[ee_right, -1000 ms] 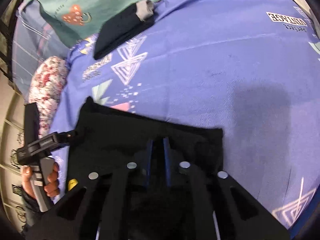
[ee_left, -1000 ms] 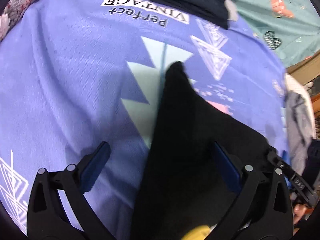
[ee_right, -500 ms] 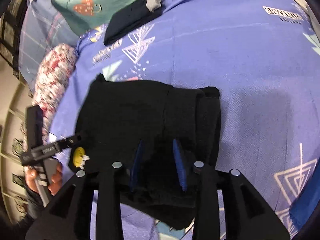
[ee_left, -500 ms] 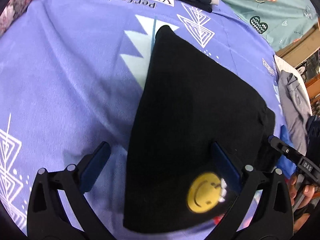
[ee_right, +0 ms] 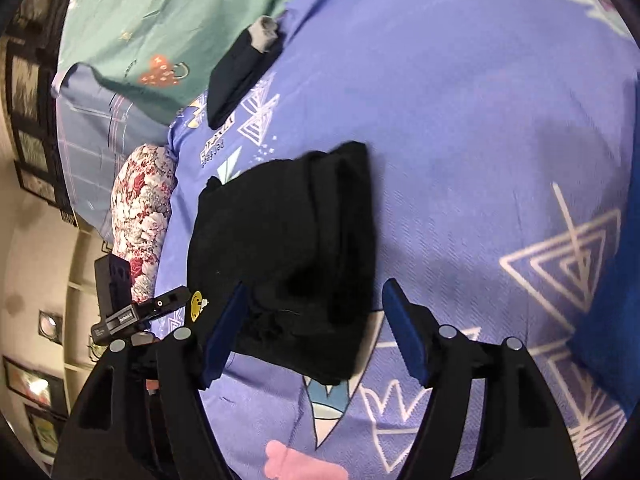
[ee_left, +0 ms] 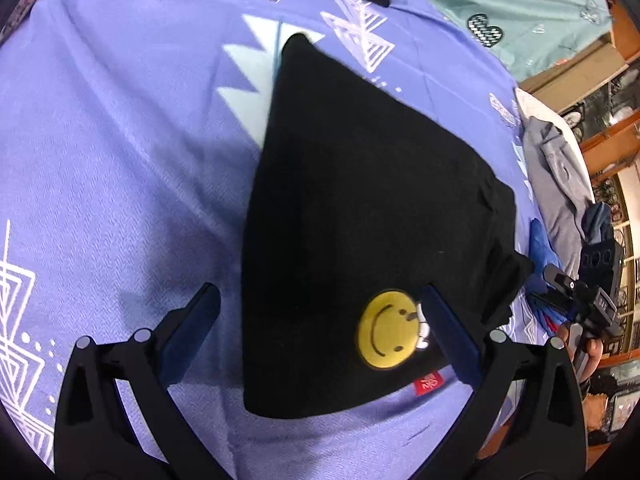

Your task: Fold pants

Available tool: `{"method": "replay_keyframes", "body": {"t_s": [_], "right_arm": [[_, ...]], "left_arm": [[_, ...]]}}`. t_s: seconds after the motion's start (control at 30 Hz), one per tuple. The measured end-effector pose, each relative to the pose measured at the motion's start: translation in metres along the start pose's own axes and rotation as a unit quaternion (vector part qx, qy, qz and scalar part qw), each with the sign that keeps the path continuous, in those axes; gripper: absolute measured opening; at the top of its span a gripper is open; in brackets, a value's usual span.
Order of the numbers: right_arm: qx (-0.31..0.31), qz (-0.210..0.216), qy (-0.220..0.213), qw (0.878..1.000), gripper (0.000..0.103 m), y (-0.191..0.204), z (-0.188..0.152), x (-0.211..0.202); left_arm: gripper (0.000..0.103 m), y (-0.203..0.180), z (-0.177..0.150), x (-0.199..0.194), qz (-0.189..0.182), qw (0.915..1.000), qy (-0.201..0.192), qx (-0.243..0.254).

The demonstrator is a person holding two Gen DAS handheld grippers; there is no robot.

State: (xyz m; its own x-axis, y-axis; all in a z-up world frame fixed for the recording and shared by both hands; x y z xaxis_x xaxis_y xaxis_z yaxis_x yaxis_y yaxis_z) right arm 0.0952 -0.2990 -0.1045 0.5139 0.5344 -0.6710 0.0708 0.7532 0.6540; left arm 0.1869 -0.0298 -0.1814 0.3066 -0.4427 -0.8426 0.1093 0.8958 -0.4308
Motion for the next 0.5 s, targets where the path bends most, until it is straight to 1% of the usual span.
{"method": "replay_keyframes", "body": {"t_s": [0.13,0.27,0.37,0.5], "right_arm": [[0.004,0.004,0.008,1.000,0.074,-0.002,-0.003,0.004],[0.004,-0.003,0.022,1.000,0.074,-0.004,-0.008,0.016],[0.009,0.002,0.034,0.999,0.077,-0.004,-0.011,0.026],[0.017,0.013,0.030,0.999,0.079,-0.002,-0.007,0.031]], "left_arm": [[0.101,0.005,0.001,0.007,-0.005,0.9998,0.009,-0.017],[0.101,0.003,0.000,0.009,0.000,1.0000,0.004,-0.009],[0.101,0.000,0.001,0.011,0.007,1.0000,0.004,0.001],[0.101,-0.002,0.003,0.013,0.009,0.9999,0.004,0.005]]}}
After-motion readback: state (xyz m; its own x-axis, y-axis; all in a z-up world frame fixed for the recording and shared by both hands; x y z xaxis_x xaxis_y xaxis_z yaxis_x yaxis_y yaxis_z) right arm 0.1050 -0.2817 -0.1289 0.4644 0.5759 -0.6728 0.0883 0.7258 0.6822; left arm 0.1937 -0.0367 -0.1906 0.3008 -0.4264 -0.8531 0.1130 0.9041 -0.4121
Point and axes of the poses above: each gripper's, at about its wrist camera, not at the fingertips, and x roughly the way its jaws point, y to its left, z to its top, the point moved 8 cm from there along x, roughly the way its jaws point, and after that the axes turned 2 degrees about -y, right-handed, at the moved point
